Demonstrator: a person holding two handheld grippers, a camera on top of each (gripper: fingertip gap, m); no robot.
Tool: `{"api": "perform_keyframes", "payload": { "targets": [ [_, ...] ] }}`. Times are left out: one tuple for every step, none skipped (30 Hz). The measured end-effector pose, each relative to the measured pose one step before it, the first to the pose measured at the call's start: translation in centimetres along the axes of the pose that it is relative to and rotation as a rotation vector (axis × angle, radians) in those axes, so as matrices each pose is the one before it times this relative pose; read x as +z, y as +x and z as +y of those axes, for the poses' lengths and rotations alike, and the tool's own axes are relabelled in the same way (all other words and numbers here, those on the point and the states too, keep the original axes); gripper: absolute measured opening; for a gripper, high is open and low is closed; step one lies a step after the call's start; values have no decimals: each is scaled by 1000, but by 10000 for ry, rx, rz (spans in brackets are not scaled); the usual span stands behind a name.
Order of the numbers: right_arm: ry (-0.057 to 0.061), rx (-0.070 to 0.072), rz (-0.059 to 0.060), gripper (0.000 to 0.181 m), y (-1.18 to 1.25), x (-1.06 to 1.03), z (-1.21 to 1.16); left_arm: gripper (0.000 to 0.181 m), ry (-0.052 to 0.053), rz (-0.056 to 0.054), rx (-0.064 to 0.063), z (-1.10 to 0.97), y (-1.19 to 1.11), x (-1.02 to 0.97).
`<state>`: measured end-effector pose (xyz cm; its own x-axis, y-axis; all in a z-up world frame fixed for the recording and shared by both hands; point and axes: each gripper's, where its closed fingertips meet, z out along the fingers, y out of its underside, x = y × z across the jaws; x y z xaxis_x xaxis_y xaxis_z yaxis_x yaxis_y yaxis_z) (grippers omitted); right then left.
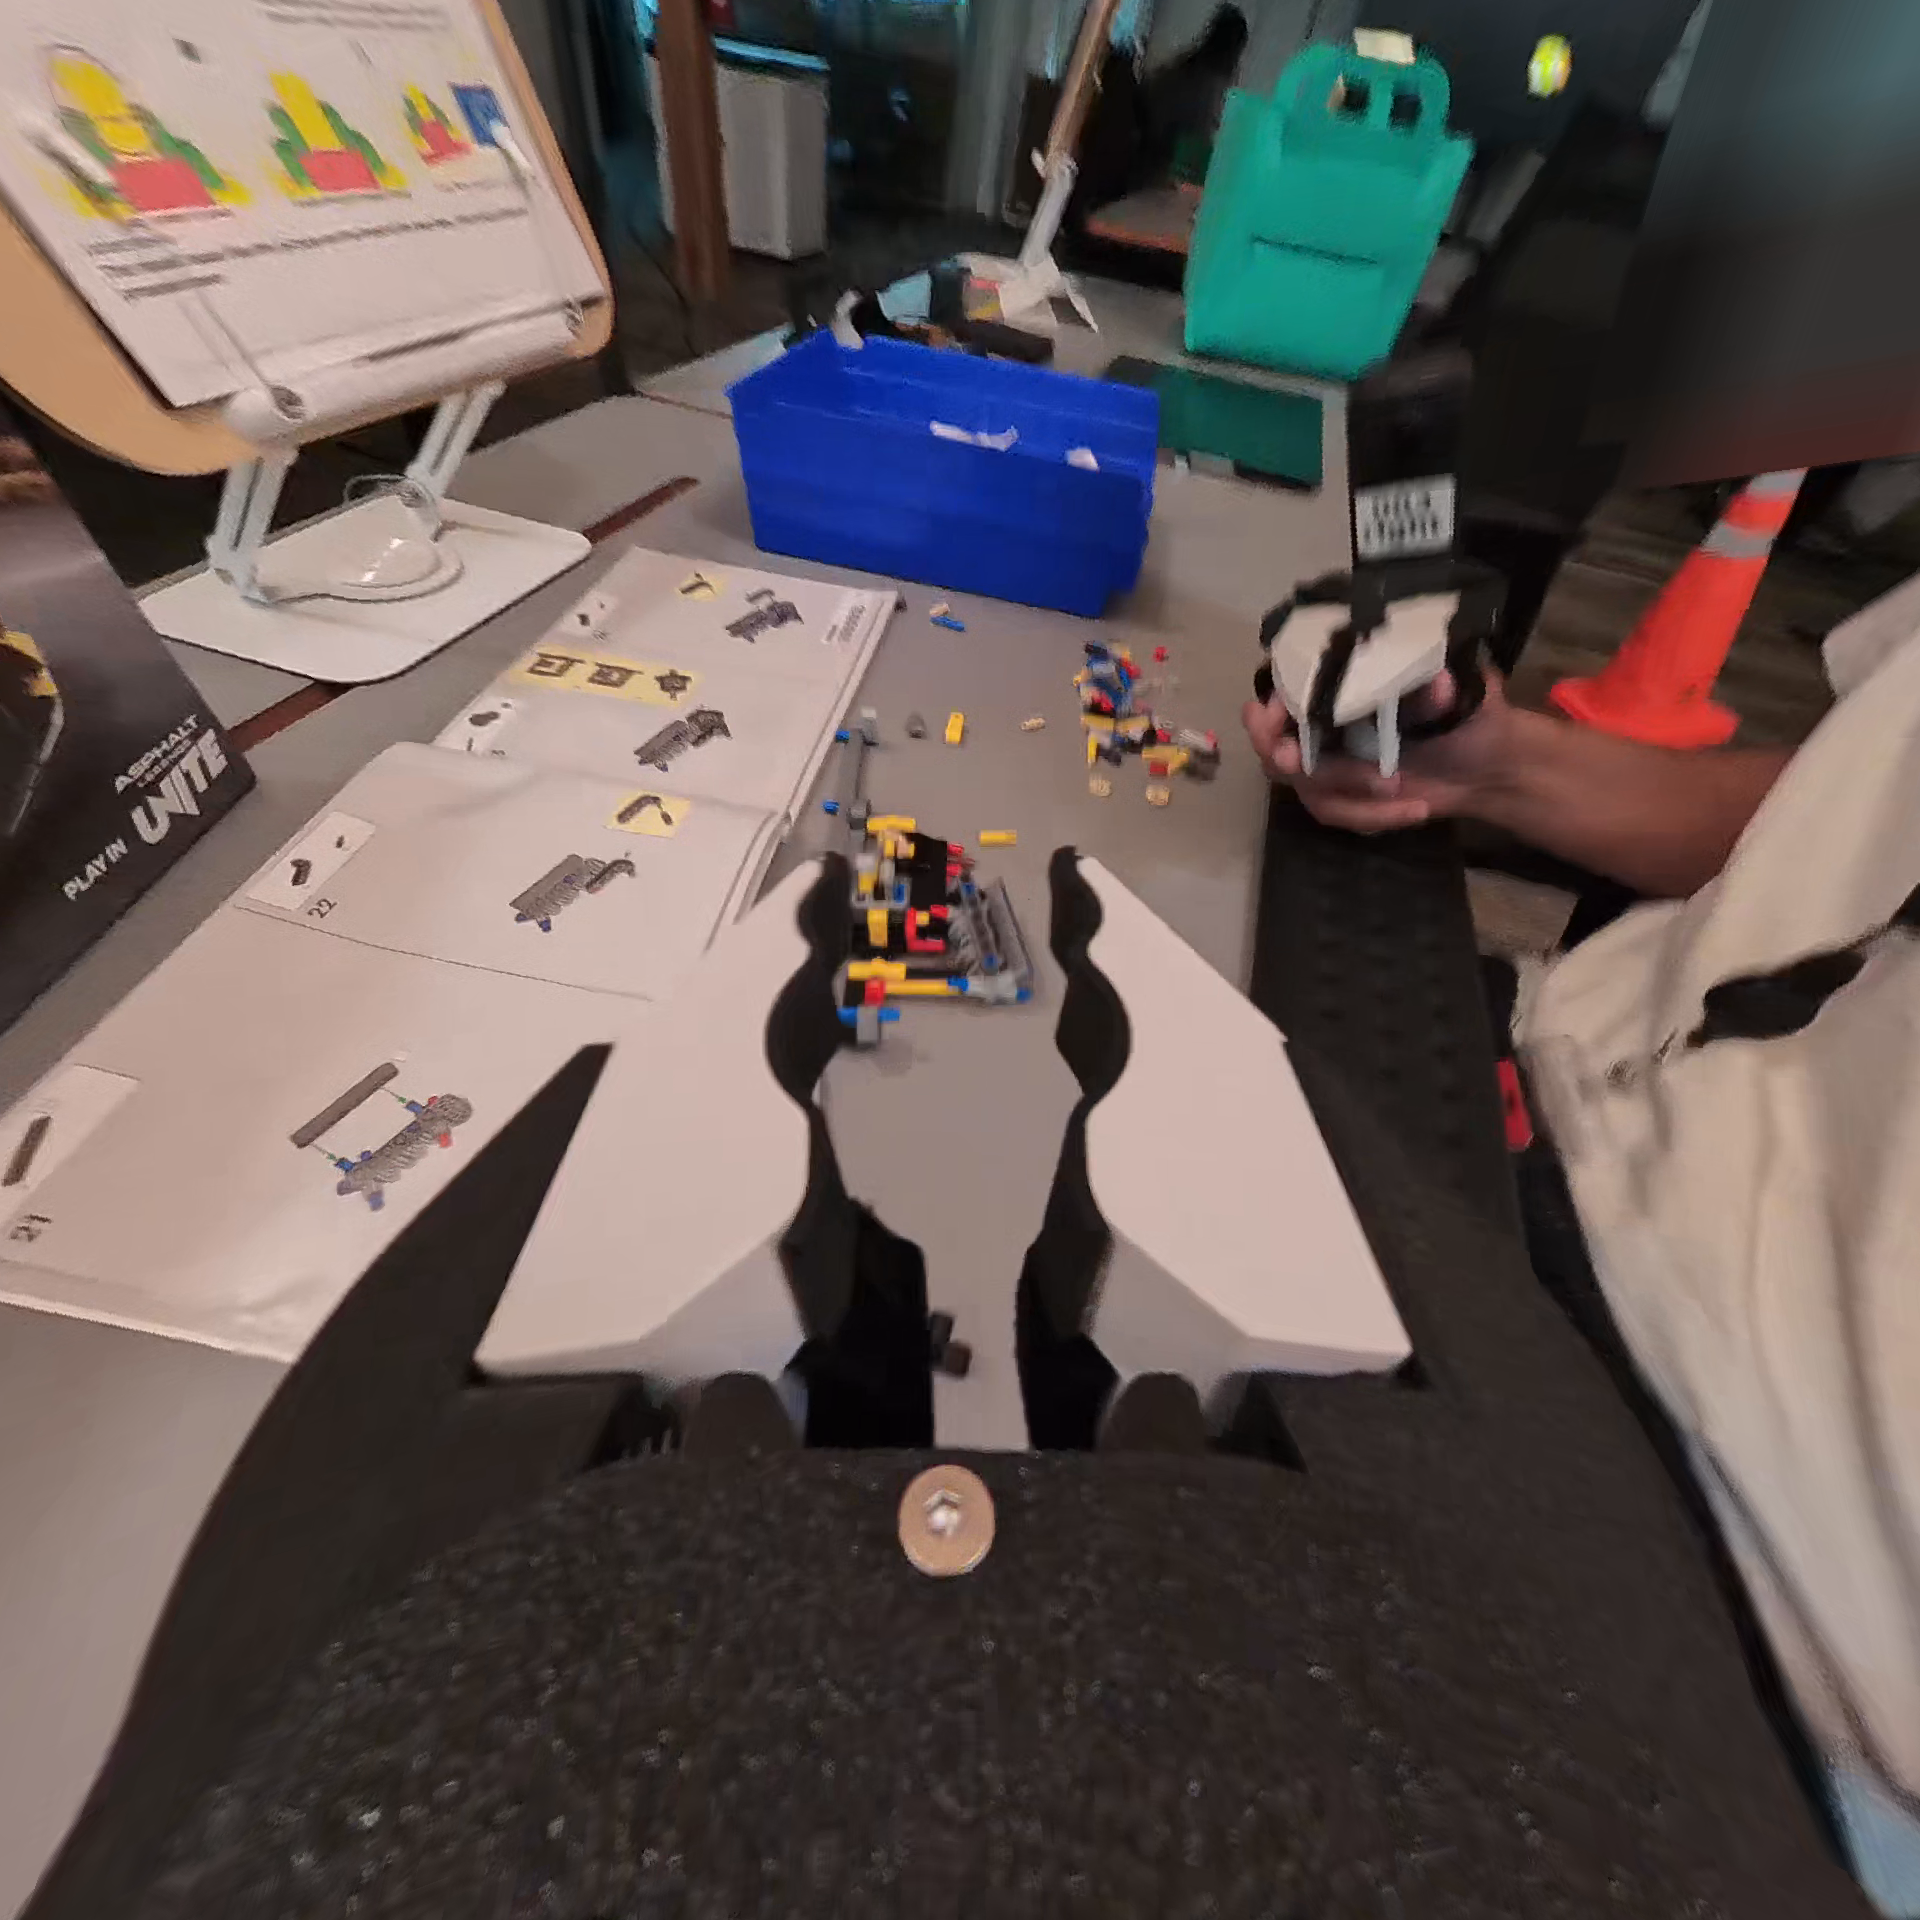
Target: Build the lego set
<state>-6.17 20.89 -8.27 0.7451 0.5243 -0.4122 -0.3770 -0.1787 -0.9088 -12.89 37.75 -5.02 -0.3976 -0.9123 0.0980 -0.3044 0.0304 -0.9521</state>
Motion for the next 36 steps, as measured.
{"api": "perform_keyframes", "payload": {
  "targets": [
    [-1,7,-7,5,-9,8,0,32,-762,-152,304,1303,17,117],
    [-4,9,-11,5,-4,8,-1,31,-1050,30,259,1618,235,280],
    [-11,11,-10,5,-2,17,19,27,-1200,-47,343,1763,142,372],
    [-11,6,-4,5,-6,15,15,26,-1294,-144,473,1810,53,457],
    [-9,1,-2,5,-4,21,26,25,-1263,-16,413,1652,234,519],
    [-11,2,-4,5,-9,6,17,22,-1008,221,217,1196,526,551],
    [-13,-3,0,5,-1,19,22,22,-725,395,93,716,711,508],
    [-10,-2,4,5,5,6,17,21,-592,339,115,511,571,465],
    [-2,-1,1,5,1,-1,3,19,-602,79,175,576,122,461],
    [7,-8,6,5,-1,-11,-15,19,-688,-82,207,734,-196,474],
    [11,-10,3,5,-10,-3,-17,19,-556,-80,156,593,-270,472],
    [8,-1,5,5,5,-17,-11,19,-306,-12,70,293,-256,433],
    [2,5,1,5,5,-4,-7,19,-193,72,15,216,-183,375],
    [3,3,-3,5,6,-4,1,19,-193,56,-16,254,-242,300],
    [8,4,2,5,2,-8,-13,19,-161,49,-13,232,-223,241],
    [6,4,-4,5,-1,-1,-12,19,-64,73,0,73,-111,188],
    [5,-2,-3,5,-1,-10,-9,19,20,117,5,-61,21,145],
    [1,0,1,5,-2,2,-11,19,24,143,21,-99,129,162],
    [-5,8,-8,5,-8,4,14,19,-10,85,35,-50,94,169],
    [-2,5,-4,5,4,1,-2,19,-60,38,51,23,59,196],
    [5,-2,-5,5,-6,4,-7,19,-2,27,55,-51,59,153],
    [9,-5,-8,5,-22,-10,-18,19,97,86,25,-169,150,85],
    [7,-3,-5,5,-11,-4,-8,17,90,54,9,-153,95,28],
    [1,2,-2,5,3,-5,-6,17,10,4,1,-21,-2,8],
    [-3,4,-3,5,-2,6,3,17,-83,-1,2,123,-11,11],
    [-4,2,-3,5,0,5,4,17,-29,-74,14,36,-126,-30],
    [-4,-3,-3,5,-4,11,7,14,60,-22,5,-67,-66,-65],
    [-4,-7,2,5,1,3,9,8,45,34,-23,-35,3,-69],
    [-3,-3,0,5,-5,3,9,7,5,5,-22,26,-47,-37],
    [-3,1,1,5,-2,12,7,7,-37,4,4,95,-32,-6],
    [-1,0,0,5,0,-1,2,7,-79,4,31,133,-5,42],
    [-3,-1,-1,5,0,-2,4,7,-100,-47,41,146,-68,82],
    [-5,5,-2,5,4,13,3,7,-107,-31,49,147,-34,99],
    [-4,3,-3,5,-6,-3,6,7,-68,-7,39,85,7,97],
    [-1,1,2,5,11,7,8,7,-24,-15,13,9,-27,79],
    [3,2,-1,5,-1,-12,-6,8,10,-13,1,-42,-37,63]
  ]
}}
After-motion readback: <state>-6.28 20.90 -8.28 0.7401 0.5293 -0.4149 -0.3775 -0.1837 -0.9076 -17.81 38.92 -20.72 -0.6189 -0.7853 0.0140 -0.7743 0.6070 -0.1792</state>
